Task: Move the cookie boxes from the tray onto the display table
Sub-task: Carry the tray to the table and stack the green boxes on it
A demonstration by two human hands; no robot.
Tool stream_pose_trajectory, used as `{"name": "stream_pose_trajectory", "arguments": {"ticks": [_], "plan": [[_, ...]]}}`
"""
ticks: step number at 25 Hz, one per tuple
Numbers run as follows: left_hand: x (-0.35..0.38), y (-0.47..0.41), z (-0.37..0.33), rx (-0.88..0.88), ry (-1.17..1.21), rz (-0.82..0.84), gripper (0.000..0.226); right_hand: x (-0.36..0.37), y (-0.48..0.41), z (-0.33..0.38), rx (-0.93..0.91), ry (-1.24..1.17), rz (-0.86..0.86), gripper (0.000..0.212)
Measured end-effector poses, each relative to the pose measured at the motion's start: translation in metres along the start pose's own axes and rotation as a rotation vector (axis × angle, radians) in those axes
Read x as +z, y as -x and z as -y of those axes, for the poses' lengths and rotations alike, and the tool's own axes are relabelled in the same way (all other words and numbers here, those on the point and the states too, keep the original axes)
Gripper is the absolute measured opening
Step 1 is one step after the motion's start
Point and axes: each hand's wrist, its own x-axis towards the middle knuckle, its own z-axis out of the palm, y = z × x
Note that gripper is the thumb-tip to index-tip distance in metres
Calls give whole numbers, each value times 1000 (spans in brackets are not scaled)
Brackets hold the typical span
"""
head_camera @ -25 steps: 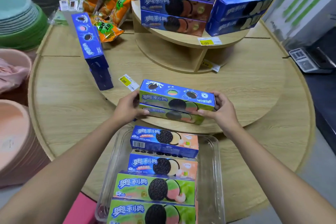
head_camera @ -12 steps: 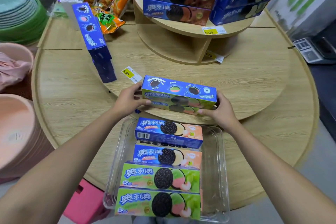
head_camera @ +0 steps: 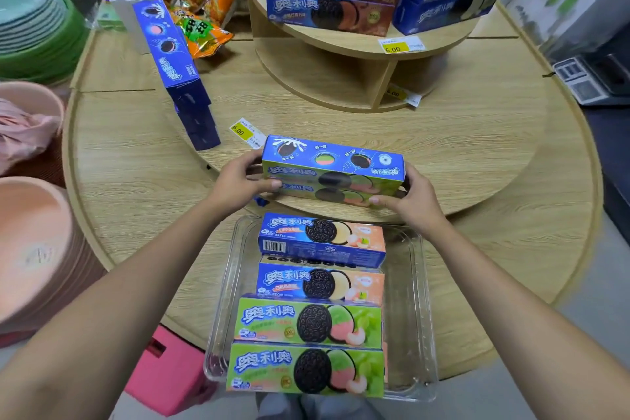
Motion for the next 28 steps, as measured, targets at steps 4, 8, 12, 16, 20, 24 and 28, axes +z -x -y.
{"name": "stream_pose_trajectory", "arguments": {"ticks": [4, 8, 12, 16, 20, 24, 28], "plan": [[2, 2, -4, -65, -33, 61, 69, -6, 6, -2, 25, 7, -65, 81], [-1, 53, 2, -34, -194, -65, 82, -16, 50, -3, 90, -67, -211, 71], [15, 155, 27, -120, -175, -136, 82, 1, 136, -20, 169, -111, -202, 53], [38, 231, 46, -285, -35, -80, 91, 30, 183, -34, 270, -46, 99, 60], [52, 254, 45, -283, -63, 23, 76, 52, 197, -49, 326, 171, 163, 92], [57, 251, 41, -324, -298, -2, 83, 57, 194, -48, 357, 200, 89, 79], [55, 247, 49, -332, -256, -5, 87, 58, 192, -44, 355, 186, 48, 70]]}}
